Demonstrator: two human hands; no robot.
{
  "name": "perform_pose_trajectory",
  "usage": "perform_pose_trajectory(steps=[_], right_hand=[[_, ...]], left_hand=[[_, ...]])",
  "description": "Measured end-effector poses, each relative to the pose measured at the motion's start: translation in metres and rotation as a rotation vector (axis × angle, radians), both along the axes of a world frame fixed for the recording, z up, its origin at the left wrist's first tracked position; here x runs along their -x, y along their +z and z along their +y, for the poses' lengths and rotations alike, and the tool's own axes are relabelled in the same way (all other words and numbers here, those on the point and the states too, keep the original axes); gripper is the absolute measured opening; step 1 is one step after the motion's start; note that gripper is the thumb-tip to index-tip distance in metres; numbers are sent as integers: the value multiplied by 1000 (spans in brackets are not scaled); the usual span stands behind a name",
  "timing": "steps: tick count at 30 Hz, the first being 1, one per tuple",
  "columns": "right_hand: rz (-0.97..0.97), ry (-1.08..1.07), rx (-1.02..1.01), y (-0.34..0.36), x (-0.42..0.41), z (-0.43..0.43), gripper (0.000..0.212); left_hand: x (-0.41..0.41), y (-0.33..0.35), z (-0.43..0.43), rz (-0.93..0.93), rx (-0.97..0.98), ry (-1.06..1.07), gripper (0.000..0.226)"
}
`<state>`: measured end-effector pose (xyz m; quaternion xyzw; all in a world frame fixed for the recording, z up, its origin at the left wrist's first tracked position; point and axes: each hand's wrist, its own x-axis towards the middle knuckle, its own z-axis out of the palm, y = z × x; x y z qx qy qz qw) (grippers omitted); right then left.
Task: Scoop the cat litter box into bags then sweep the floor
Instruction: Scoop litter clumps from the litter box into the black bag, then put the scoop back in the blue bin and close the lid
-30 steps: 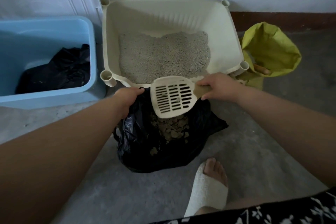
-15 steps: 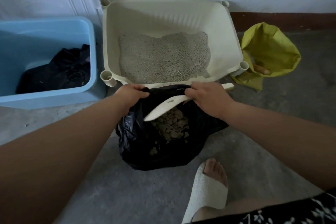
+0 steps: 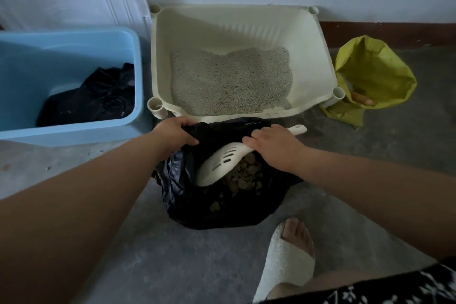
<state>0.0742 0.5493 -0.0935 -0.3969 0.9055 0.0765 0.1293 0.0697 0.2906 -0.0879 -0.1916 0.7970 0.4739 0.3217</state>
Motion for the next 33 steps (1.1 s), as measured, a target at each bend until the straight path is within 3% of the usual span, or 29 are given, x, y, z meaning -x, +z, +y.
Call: perform_pose_trajectory(steps=[2,4,6,10,13,15,19,22,33], right_hand=[[-46,-4,-21,0,1,1,40],[-34,-36,99,3,4,2,42],[-75,-177,240,6,8,7,42],[-192,-507,327,18,26,16,33],[-350,-695,456,33,46,10,15],[-411,-742,508,48,56,0,17],[-422,-665,508,79,93,-56,21],[-397,-495,362,104,124,-114,15],[-339,-214,6,113,156,-309,17]], left_hand=[[-1,-1,-3,9,23,-13,44],[-1,-1,-6,31,57,-30,44],[-2,2,-9,49,94,-53,43],[0,12,-17,41,154,-127,43],[7,29,-28,69,256,-309,40],[10,48,-34,81,309,-449,37],[18,93,-77,100,374,-631,33],[15,114,-123,146,520,-719,36],[-14,82,-274,219,640,-491,52]])
